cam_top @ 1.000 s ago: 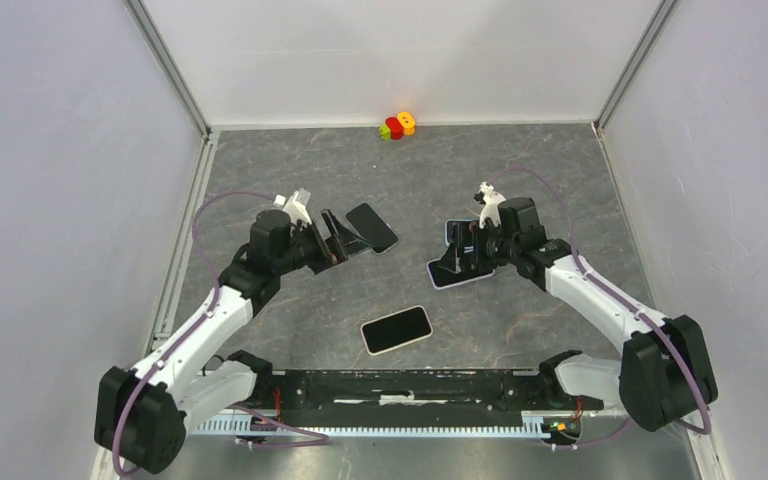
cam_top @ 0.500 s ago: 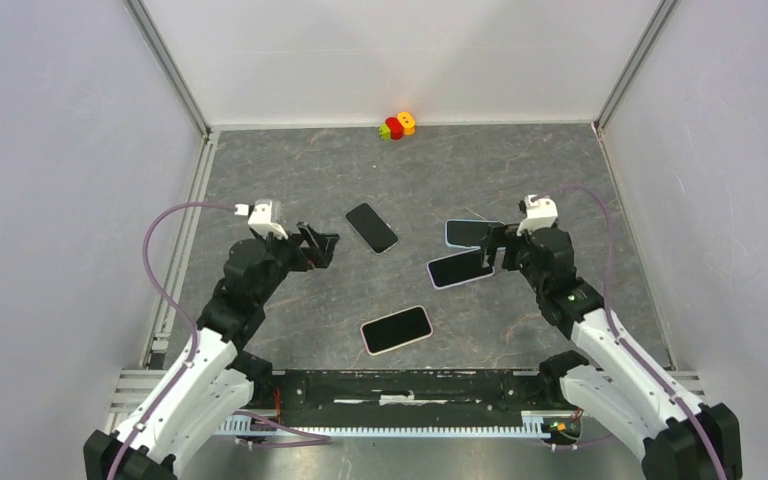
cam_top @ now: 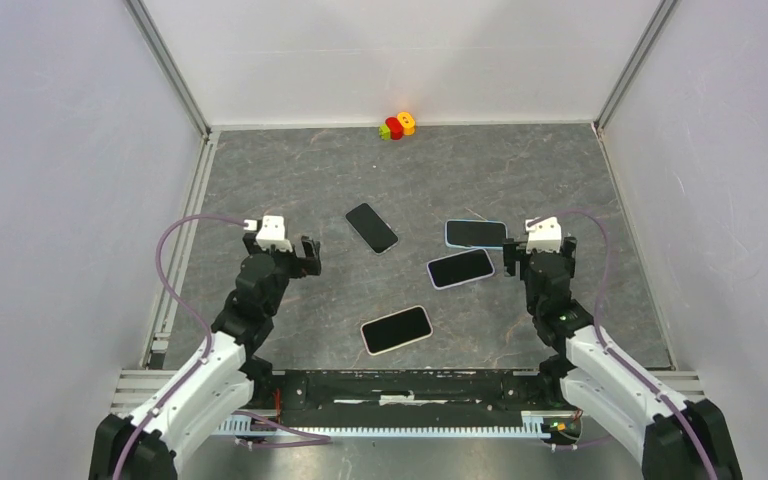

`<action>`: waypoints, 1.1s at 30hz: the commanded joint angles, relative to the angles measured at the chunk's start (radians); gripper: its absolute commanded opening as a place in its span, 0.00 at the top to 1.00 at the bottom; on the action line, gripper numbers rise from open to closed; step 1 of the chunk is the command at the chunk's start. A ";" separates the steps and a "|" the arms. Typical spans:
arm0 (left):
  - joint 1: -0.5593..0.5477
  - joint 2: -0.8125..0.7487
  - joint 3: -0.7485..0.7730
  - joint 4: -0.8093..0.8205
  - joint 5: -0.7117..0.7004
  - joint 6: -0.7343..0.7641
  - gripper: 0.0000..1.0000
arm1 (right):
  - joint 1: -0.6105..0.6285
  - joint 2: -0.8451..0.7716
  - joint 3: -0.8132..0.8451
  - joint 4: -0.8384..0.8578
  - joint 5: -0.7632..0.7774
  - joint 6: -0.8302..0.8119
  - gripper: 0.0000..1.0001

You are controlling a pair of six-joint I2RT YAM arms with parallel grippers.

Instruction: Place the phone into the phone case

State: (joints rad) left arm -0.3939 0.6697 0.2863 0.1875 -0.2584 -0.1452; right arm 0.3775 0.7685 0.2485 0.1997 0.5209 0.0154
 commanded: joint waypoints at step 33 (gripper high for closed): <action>0.369 0.612 0.059 0.462 0.466 0.346 0.00 | -0.253 0.612 -0.363 1.278 -0.319 -0.255 0.02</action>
State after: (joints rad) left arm -0.0628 1.3163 0.3588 0.5861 0.0563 0.1562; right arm 0.1284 1.3884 0.0086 1.4208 0.3210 -0.1856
